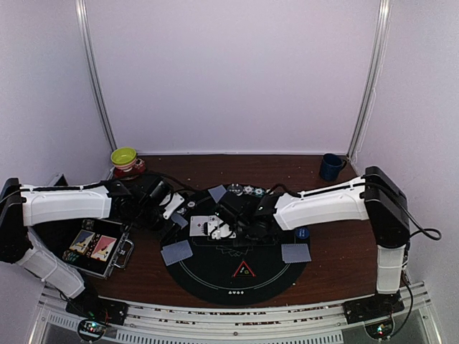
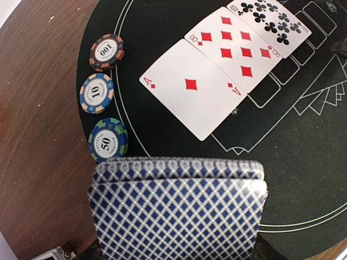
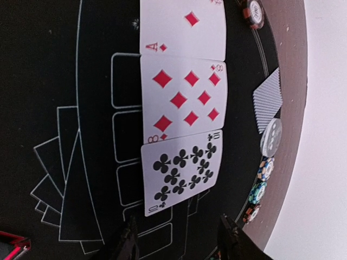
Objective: Distribute texas hold em gaming equipment
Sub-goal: Flop the poker card in the community card area, then pick up the all-in button from the poker table mat.
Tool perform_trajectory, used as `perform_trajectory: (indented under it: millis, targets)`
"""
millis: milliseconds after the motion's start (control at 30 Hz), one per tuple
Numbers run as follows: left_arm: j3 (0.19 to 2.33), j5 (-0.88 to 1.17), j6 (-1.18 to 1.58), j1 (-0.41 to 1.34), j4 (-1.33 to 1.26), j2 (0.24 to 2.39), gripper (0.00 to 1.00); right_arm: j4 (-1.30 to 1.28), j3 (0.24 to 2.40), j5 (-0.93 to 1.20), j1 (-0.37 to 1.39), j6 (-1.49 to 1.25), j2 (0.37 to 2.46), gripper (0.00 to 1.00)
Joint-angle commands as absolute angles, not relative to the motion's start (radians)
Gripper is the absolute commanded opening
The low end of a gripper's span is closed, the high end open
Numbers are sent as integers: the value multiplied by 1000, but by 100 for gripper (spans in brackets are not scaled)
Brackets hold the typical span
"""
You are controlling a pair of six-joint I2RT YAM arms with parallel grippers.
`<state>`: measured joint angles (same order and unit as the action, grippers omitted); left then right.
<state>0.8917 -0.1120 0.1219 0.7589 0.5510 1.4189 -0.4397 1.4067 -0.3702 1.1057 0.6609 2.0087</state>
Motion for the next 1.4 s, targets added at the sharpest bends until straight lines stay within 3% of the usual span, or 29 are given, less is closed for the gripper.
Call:
perform_trajectory:
  millis: [0,200,333,433,700,1033,1367]
  targets:
    - [886,-106,121,752,521,1396,65,-506,1386,-282,1108,611,1874,59]
    - [891,-106,119,752,520,1396,65,-649,1372,-61,1109,629,1788,76]
    - [887,-108,123,752,521,1392,65,-722,1406,93,1108,581,1806,79]
    - [885,-112,125,752,521,1388,65,-739,1424,130,1108,465,1836,82]
    - [886,-119,125,752,521,1391,65,-628,1311,195,1108,296,1820,100]
    - [888,-129,132,752,521,1387,65,-598,1236,238,1112,302,1857,100]
    - [887,-127,126,752,520,1385,65,-558,1197,40,1112,323,1888,100]
